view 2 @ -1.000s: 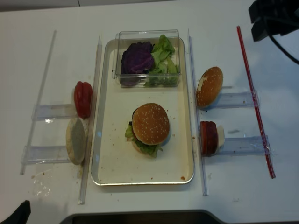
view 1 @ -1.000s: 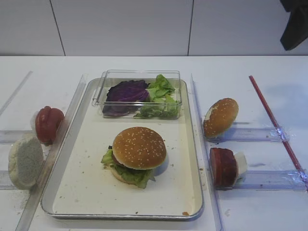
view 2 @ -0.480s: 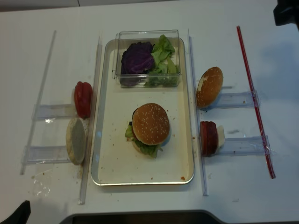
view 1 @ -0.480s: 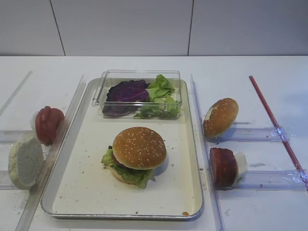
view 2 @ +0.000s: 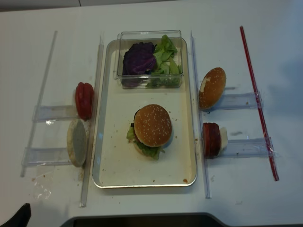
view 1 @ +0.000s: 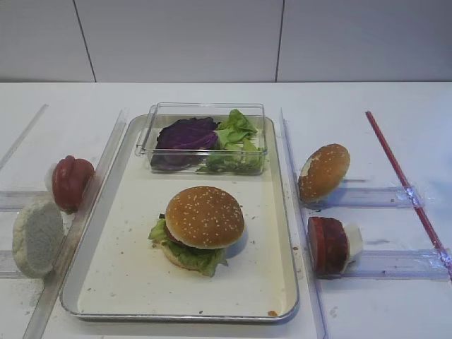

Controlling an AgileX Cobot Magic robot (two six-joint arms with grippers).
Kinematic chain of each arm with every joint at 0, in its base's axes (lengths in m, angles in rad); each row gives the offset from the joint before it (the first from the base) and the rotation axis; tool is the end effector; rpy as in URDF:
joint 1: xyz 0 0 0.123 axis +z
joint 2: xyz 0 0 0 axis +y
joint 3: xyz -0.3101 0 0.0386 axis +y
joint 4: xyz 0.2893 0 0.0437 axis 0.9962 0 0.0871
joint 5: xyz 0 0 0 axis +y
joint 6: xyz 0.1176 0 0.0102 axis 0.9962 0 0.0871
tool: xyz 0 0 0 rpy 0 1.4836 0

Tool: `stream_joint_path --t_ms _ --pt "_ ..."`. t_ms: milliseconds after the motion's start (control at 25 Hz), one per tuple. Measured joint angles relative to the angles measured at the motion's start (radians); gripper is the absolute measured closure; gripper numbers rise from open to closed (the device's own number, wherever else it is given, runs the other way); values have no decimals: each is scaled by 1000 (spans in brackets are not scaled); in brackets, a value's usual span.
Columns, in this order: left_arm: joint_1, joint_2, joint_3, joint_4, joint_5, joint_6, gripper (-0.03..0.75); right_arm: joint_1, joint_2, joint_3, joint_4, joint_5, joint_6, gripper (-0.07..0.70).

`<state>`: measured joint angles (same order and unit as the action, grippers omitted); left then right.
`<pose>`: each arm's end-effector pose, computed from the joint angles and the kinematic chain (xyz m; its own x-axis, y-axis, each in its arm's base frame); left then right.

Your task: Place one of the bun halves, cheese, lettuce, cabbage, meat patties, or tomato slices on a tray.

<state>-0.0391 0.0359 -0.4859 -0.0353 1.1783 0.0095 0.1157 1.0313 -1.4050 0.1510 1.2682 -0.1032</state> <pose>0.0273 -0.0049 0.2673 -0.5977 0.0194 -0.8015 0.0628 0.9978 -0.0227 0.2048 0.0409 0.4710 -0.7018 -0.1392 -0.6986 -0.2542 0.9651 0.0631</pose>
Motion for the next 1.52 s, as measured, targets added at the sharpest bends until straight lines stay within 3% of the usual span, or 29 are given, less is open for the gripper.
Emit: stream_joint_path --t_ms 160,640,1520 --pt "0 0 0 0 0 0 286 0 -65 22 -2 1 0 174" --pt "0 0 0 0 0 0 287 0 -313 322 -8 5 0 174" --pt "0 0 0 0 0 0 287 0 -816 654 -32 12 0 174"
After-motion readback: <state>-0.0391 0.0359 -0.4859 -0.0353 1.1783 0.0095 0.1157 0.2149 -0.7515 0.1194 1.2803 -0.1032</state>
